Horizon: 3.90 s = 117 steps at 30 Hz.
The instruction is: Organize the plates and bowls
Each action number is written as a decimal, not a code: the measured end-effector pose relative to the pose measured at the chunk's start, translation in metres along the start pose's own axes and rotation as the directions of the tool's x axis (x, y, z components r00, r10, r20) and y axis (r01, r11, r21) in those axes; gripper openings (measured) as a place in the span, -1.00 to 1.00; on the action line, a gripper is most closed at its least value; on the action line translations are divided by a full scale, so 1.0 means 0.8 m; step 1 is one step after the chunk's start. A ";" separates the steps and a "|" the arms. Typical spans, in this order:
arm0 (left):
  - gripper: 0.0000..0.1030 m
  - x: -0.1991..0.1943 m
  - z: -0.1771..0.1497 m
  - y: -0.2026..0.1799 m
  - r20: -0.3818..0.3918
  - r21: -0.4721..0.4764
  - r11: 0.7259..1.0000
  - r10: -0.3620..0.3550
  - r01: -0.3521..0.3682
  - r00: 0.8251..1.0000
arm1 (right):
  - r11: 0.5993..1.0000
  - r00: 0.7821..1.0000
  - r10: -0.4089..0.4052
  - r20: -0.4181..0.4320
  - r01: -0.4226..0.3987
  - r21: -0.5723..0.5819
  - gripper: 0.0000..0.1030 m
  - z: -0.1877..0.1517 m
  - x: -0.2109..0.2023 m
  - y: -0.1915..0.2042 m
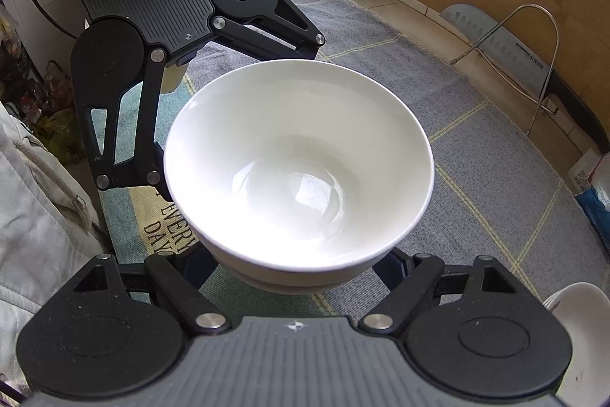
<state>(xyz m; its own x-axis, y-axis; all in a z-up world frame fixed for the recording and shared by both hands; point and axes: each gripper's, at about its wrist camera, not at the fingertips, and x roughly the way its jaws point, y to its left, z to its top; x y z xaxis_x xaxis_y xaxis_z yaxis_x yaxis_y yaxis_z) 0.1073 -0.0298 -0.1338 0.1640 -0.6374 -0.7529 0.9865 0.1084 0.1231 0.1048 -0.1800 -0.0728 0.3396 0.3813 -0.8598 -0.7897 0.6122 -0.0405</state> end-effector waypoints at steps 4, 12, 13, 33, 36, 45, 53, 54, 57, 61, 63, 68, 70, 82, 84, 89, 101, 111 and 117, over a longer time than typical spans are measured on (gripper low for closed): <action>0.64 0.001 0.025 0.005 0.020 0.004 1.000 0.022 -0.022 1.000 | 1.000 1.000 -0.016 0.008 0.016 -0.018 0.72 -0.007 -0.020 -0.015; 0.64 0.030 0.093 0.019 0.059 0.030 0.998 0.057 -0.059 0.997 | 0.996 0.997 -0.074 0.017 0.075 -0.043 0.72 -0.044 -0.069 -0.059; 0.64 0.035 0.102 0.018 0.064 0.035 0.997 0.062 -0.064 0.996 | 0.996 0.997 -0.081 0.019 0.082 -0.041 0.72 -0.050 -0.075 -0.067; 0.64 0.168 0.230 0.041 0.072 0.121 0.992 0.028 -0.036 0.997 | 0.983 0.984 -0.176 0.004 0.175 0.051 0.72 -0.159 -0.122 -0.207; 0.64 0.183 0.235 0.045 0.064 0.111 0.993 0.022 -0.029 0.998 | 0.984 0.986 -0.168 -0.004 0.167 0.064 0.71 -0.165 -0.115 -0.219; 0.64 0.201 0.239 0.052 0.047 0.069 0.997 0.024 -0.028 0.999 | 0.985 0.990 -0.143 -0.005 0.143 0.101 0.70 -0.177 -0.110 -0.233; 0.65 0.205 0.236 0.055 0.053 0.015 0.999 0.033 -0.034 0.998 | 0.983 0.988 -0.155 0.005 0.154 0.105 0.70 -0.180 -0.110 -0.233; 0.65 0.205 0.235 0.054 0.057 0.015 0.999 0.039 -0.040 0.998 | 0.982 0.988 -0.154 0.010 0.152 0.111 0.71 -0.181 -0.112 -0.232; 0.68 0.203 0.230 0.046 0.076 0.016 0.996 0.082 -0.084 0.994 | 0.979 0.988 -0.156 0.015 0.153 0.136 0.79 -0.183 -0.114 -0.233; 0.81 0.186 0.218 0.041 0.136 -0.045 0.990 0.136 -0.131 0.981 | 0.965 0.979 -0.205 0.008 0.200 0.171 0.90 -0.186 -0.115 -0.224; 0.83 0.167 0.210 0.036 0.178 -0.092 0.984 0.167 -0.153 0.970 | 0.954 0.972 -0.236 -0.007 0.233 0.188 0.92 -0.187 -0.120 -0.213; 0.99 0.109 0.185 0.015 0.303 -0.236 0.948 0.280 -0.213 0.911 | 0.897 0.932 -0.360 -0.046 0.360 0.257 1.00 -0.180 -0.142 -0.174; 0.99 0.090 0.177 0.008 0.334 -0.283 0.935 0.306 -0.215 0.891 | 0.849 0.905 -0.419 -0.077 0.421 0.319 1.00 -0.173 -0.151 -0.157; 0.99 0.010 0.167 -0.050 0.224 -0.508 0.773 0.545 -0.380 0.808 | 0.361 0.725 -0.653 -0.219 0.552 0.751 1.00 -0.145 -0.194 -0.044; 0.99 0.001 0.171 -0.055 0.182 -0.529 0.752 0.552 -0.392 0.814 | 0.297 0.706 -0.668 -0.235 0.543 0.786 1.00 -0.142 -0.200 -0.026; 0.99 -0.014 0.179 -0.070 0.101 -0.548 0.726 0.550 -0.415 0.829 | 0.194 0.640 -0.722 -0.263 0.552 0.811 1.00 -0.133 -0.217 0.003; 0.99 -0.023 0.181 -0.083 0.060 -0.562 0.703 0.559 -0.435 0.827 | 0.152 0.615 -0.748 -0.250 0.526 0.837 1.00 -0.125 -0.226 0.027; 0.99 -0.023 0.181 -0.081 0.046 -0.572 0.692 0.563 -0.441 0.825 | 0.154 0.611 -0.752 -0.249 0.530 0.834 1.00 -0.121 -0.226 0.028; 0.99 -0.025 0.181 -0.080 0.045 -0.572 0.688 0.571 -0.447 0.820 | 0.157 0.610 -0.754 -0.244 0.528 0.835 1.00 -0.121 -0.227 0.029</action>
<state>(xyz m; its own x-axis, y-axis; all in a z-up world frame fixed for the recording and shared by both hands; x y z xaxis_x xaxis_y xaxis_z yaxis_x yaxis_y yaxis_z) 0.0411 -0.1349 -0.0331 0.6978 -0.4951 -0.5176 0.6032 0.7959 0.0519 -0.0246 -0.3019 0.0334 0.6781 -0.3980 -0.6180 0.4820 0.8755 -0.0350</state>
